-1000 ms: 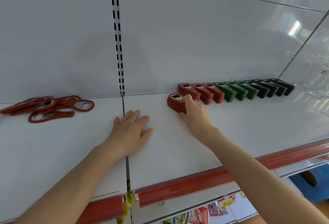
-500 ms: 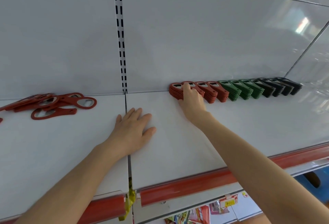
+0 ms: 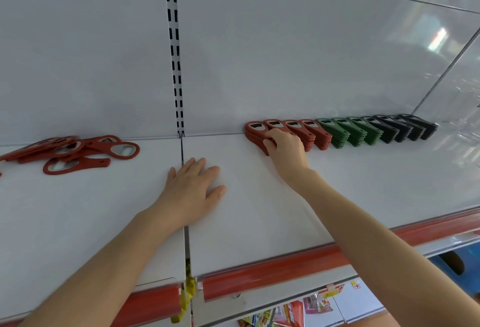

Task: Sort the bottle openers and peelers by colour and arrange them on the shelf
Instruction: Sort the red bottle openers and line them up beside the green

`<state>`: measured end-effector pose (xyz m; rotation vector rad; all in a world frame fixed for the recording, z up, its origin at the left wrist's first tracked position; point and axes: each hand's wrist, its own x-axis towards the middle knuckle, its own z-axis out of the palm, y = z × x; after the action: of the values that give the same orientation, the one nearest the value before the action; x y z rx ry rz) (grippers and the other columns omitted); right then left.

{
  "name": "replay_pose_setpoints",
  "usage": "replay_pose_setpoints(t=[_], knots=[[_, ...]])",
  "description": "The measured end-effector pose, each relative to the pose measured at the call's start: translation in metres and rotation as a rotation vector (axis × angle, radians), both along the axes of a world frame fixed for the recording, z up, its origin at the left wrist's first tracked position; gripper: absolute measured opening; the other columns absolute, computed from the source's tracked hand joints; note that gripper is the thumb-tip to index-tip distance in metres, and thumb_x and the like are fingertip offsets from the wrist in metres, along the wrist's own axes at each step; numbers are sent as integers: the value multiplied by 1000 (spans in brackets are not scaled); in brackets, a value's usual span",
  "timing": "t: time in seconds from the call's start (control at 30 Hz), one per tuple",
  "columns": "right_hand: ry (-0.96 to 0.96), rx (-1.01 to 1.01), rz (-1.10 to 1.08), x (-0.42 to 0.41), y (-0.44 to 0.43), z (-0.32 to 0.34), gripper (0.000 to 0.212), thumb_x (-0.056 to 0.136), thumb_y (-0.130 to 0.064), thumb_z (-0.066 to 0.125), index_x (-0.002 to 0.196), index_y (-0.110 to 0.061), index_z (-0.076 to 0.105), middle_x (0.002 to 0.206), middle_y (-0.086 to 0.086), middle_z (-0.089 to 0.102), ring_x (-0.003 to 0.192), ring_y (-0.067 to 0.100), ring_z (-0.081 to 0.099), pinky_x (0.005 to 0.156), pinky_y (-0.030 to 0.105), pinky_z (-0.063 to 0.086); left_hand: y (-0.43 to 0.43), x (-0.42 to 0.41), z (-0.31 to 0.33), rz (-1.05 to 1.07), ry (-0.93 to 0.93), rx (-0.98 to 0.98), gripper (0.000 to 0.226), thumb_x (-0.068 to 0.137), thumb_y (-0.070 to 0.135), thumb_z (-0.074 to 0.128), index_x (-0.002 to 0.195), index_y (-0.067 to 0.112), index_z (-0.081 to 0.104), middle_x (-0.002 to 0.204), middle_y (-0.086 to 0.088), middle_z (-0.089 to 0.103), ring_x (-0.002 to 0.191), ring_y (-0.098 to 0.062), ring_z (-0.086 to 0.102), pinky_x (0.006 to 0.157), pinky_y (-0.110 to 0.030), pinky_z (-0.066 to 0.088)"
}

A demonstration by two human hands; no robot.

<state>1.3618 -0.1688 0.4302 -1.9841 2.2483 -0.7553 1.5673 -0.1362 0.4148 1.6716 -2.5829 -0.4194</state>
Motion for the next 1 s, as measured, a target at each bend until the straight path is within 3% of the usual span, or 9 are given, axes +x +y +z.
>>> replay_pose_setpoints(t=[0.27, 1.0], knots=[[-47, 50, 19, 3, 1, -1, 32, 89, -9, 52, 121, -6, 51, 117, 15, 57, 106, 31, 51, 79, 32, 36, 0, 0, 0, 2, 16, -4, 51, 97, 45, 29, 145, 28, 21, 157, -1, 6, 144, -20, 1, 115, -43, 6], [59, 110, 0, 5, -3, -1, 38, 90, -3, 47, 128, -5, 40, 121, 18, 51, 107, 35, 52, 74, 31, 37, 1, 1, 1, 5, 36, 21, 52, 97, 45, 28, 145, 28, 20, 157, -2, 3, 144, -19, -2, 116, -44, 3]])
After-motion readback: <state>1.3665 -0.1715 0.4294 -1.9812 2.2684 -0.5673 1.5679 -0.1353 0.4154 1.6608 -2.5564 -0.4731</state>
